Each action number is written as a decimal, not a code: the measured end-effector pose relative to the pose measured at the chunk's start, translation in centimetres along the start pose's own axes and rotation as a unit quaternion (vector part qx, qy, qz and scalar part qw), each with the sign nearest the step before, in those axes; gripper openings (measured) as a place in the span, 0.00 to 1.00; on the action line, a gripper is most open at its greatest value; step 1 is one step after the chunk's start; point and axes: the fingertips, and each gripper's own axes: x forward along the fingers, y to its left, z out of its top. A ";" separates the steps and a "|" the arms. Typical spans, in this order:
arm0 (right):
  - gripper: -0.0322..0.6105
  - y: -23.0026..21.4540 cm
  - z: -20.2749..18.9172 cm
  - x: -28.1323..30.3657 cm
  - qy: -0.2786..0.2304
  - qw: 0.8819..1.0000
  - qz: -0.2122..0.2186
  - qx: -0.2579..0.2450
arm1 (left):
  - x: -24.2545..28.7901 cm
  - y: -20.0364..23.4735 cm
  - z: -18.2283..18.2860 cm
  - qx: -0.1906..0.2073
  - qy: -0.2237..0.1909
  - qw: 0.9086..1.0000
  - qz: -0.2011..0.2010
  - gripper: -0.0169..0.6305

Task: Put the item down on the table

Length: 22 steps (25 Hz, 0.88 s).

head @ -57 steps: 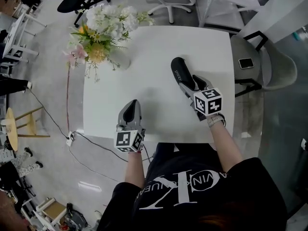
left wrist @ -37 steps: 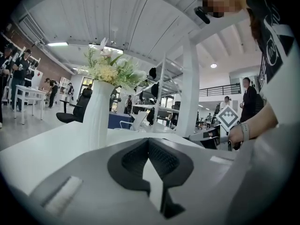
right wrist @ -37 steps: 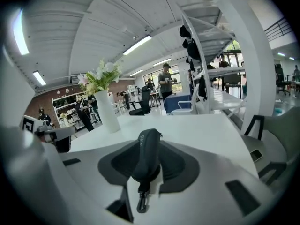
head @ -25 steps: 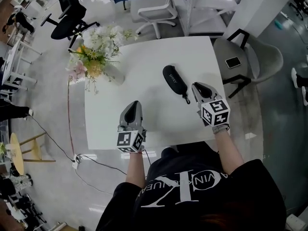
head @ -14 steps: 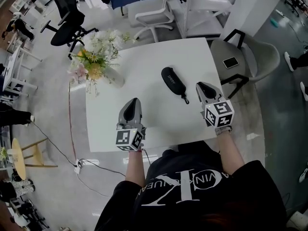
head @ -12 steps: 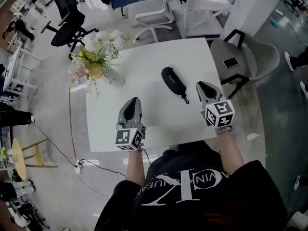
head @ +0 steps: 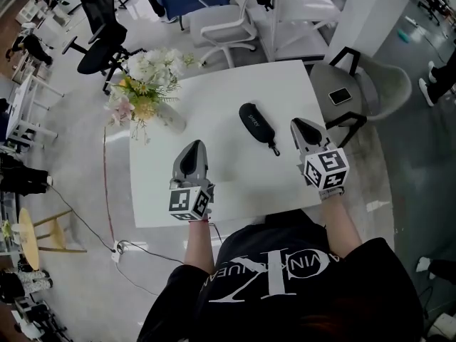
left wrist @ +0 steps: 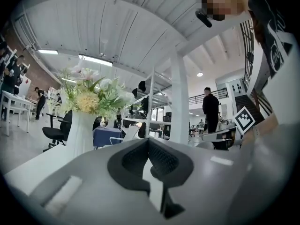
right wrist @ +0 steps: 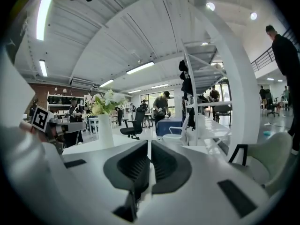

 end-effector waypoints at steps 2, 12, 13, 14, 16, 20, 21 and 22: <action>0.10 0.1 0.6 -0.1 -0.008 1.000 0.001 -0.008 | 0.1 0.1 0.5 0.003 -0.005 1.000 0.000 0.05; 0.10 0.1 2.9 -0.8 -0.034 0.999 0.001 -0.029 | 0.5 -0.1 2.7 0.021 -0.026 0.999 0.002 0.05; 0.10 0.1 3.1 -0.8 -0.037 0.999 0.001 -0.033 | 0.6 -0.1 2.9 0.022 -0.028 0.999 0.002 0.05; 0.10 0.1 3.4 -0.8 -0.040 0.999 0.000 -0.037 | 0.6 -0.1 3.1 0.023 -0.031 0.999 0.002 0.05; 0.10 0.1 3.9 -0.8 -0.046 0.998 0.001 -0.043 | 0.6 -0.1 3.5 0.025 -0.035 0.999 0.003 0.05; 0.10 0.2 4.9 -1.0 -0.060 0.997 0.002 -0.045 | 0.7 -0.2 4.0 0.043 -0.036 0.998 0.006 0.05; 0.10 0.2 5.1 -1.0 -0.063 0.997 0.002 -0.044 | 0.6 -0.1 4.1 0.048 -0.037 0.998 0.006 0.05; 0.10 0.2 5.2 -1.0 -0.066 0.997 0.002 -0.043 | 0.7 -0.1 4.2 0.049 -0.038 0.998 0.007 0.05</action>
